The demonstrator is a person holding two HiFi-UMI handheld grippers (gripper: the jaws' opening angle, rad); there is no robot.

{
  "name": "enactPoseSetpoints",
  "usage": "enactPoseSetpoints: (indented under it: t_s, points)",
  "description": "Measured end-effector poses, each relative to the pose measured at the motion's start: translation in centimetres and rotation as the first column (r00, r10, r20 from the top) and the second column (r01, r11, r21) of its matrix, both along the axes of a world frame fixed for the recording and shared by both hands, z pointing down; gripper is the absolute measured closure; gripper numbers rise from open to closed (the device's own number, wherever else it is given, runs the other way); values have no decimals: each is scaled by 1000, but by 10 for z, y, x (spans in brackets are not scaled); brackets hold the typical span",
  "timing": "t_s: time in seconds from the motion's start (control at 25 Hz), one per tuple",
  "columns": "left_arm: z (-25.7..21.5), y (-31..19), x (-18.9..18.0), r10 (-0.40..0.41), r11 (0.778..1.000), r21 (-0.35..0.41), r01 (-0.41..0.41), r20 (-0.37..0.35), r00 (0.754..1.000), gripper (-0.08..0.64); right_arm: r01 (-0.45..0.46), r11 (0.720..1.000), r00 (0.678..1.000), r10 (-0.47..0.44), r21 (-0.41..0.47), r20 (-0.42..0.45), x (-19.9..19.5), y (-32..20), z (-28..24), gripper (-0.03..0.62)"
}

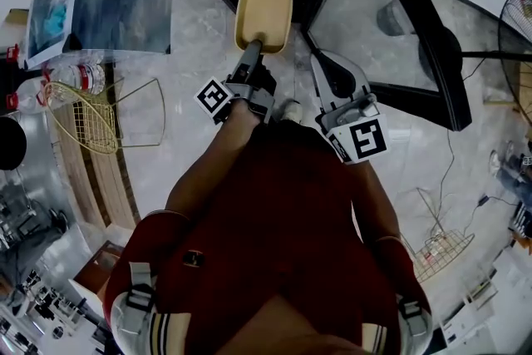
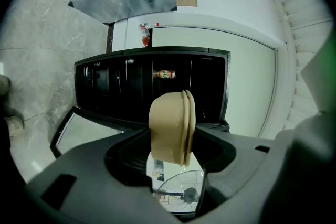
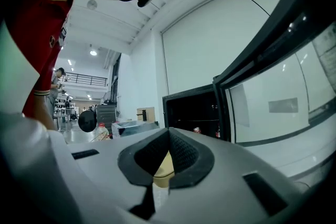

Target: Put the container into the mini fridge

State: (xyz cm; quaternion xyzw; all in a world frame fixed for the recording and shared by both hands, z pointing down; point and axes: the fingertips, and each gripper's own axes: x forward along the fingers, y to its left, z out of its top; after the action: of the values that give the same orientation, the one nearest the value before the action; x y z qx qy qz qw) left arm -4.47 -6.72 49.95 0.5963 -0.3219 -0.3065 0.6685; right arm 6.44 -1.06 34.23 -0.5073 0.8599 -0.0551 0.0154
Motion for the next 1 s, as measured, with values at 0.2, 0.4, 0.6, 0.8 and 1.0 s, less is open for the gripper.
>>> enactPoseSetpoints:
  t_s: [0.2, 0.4, 0.6, 0.8, 1.0]
  points:
    - [28, -25, 6, 0, 1000, -28, 1, 15, 1000, 319, -8, 1000, 1000, 8, -14, 6, 1, -14, 6, 595]
    - [59, -54, 14, 20, 999, -45, -19, 15, 1000, 319, -43, 998, 999, 42, -50, -13, 4, -31, 21, 595]
    - [92, -83, 14, 59, 996, -75, -56, 38, 998, 319, -99, 994, 994, 97, -42, -49, 5, -54, 34, 595]
    - [110, -115, 22, 83, 994, -72, -79, 45, 996, 319, -144, 988, 987, 139, -63, -78, 2, -79, 54, 595]
    - [136, -143, 27, 97, 991, -95, -91, 62, 993, 318, -173, 982, 983, 168, -75, -73, -6, -97, 62, 595]
